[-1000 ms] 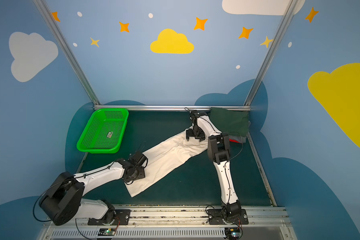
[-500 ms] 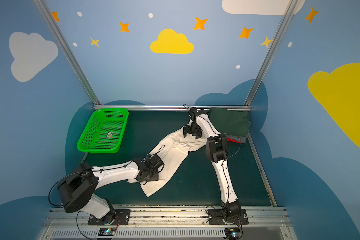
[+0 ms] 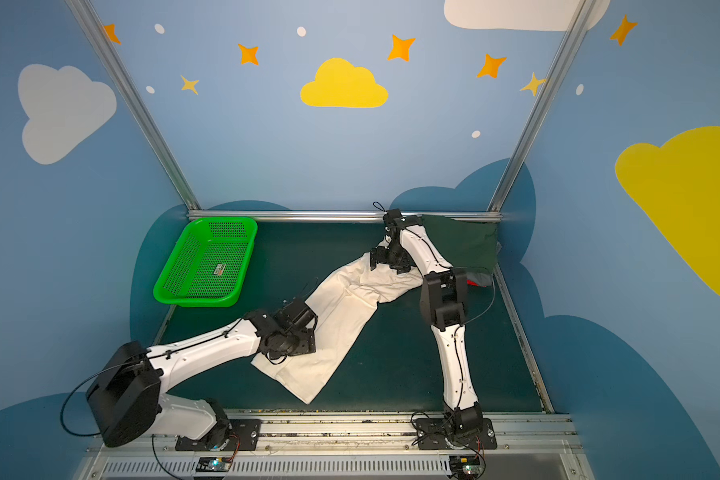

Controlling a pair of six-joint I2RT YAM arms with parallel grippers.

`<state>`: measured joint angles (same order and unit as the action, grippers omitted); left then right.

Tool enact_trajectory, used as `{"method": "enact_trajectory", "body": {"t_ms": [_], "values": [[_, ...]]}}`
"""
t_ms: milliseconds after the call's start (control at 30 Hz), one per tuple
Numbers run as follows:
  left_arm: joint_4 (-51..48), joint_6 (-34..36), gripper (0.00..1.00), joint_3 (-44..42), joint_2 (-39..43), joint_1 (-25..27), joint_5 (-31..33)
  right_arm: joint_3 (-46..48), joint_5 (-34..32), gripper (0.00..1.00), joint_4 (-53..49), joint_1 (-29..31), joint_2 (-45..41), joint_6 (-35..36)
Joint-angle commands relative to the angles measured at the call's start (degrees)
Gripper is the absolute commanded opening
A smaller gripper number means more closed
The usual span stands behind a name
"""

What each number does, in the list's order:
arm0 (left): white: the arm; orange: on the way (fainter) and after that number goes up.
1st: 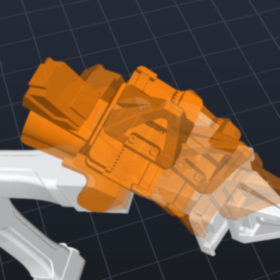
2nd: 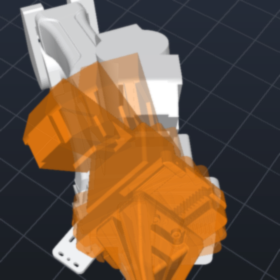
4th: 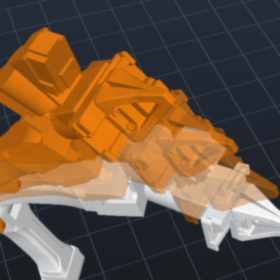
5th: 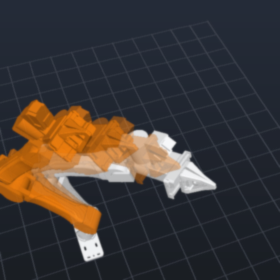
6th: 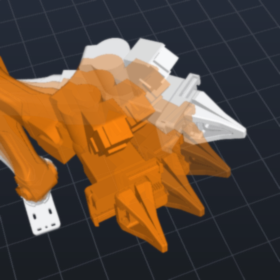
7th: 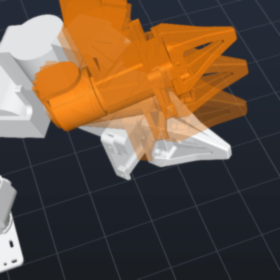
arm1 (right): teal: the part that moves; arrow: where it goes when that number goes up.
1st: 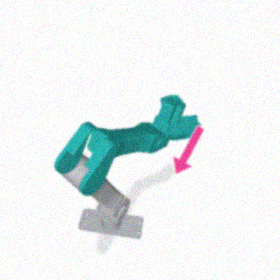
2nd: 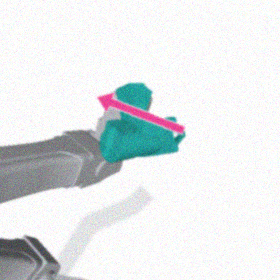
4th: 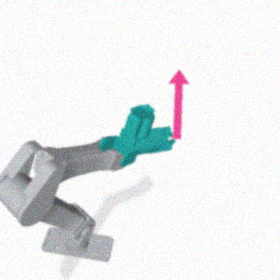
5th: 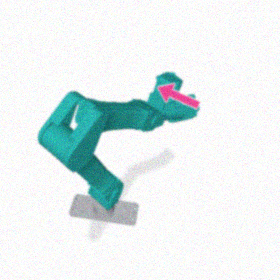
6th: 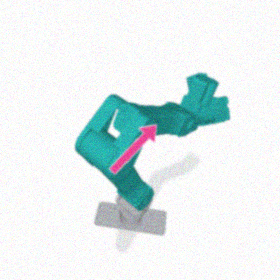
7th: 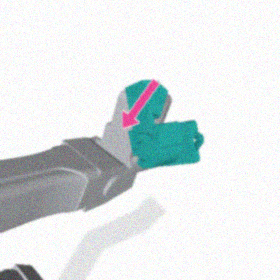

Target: Fold and stack the t-shirts

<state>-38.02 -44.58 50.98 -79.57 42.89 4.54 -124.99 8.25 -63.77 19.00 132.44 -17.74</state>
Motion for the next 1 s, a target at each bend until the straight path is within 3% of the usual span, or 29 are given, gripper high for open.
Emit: {"method": "enact_trajectory", "body": {"t_ms": [0,167,467,700,967], "values": [[-0.85,5.19,0.92,3.39,1.59,-2.37,0.88,4.94,-2.55,0.94,4.38,-0.65,-7.49,-2.43],[1.1,9.34,1.0,9.13,-1.22,-4.9,0.91,13.12,-5.52,0.94,6.06,-1.56,-13.67,-4.33],[6.46,13.29,1.0,20.77,-13.57,-8.65,-3.21,34.81,-5.62,0.94,12.11,-3.82,-27.03,-5.72],[3.2,16.87,1.0,34.39,-26.04,-10.43,-3.92,50.35,-4.35,0.94,16.41,-5.53,-38.26,-7.39],[0.23,19.17,1.0,43.61,-36.17,-13.45,-4.67,63.01,-2.98,0.94,20.14,-5.72,-45.69,-9.12]]}}
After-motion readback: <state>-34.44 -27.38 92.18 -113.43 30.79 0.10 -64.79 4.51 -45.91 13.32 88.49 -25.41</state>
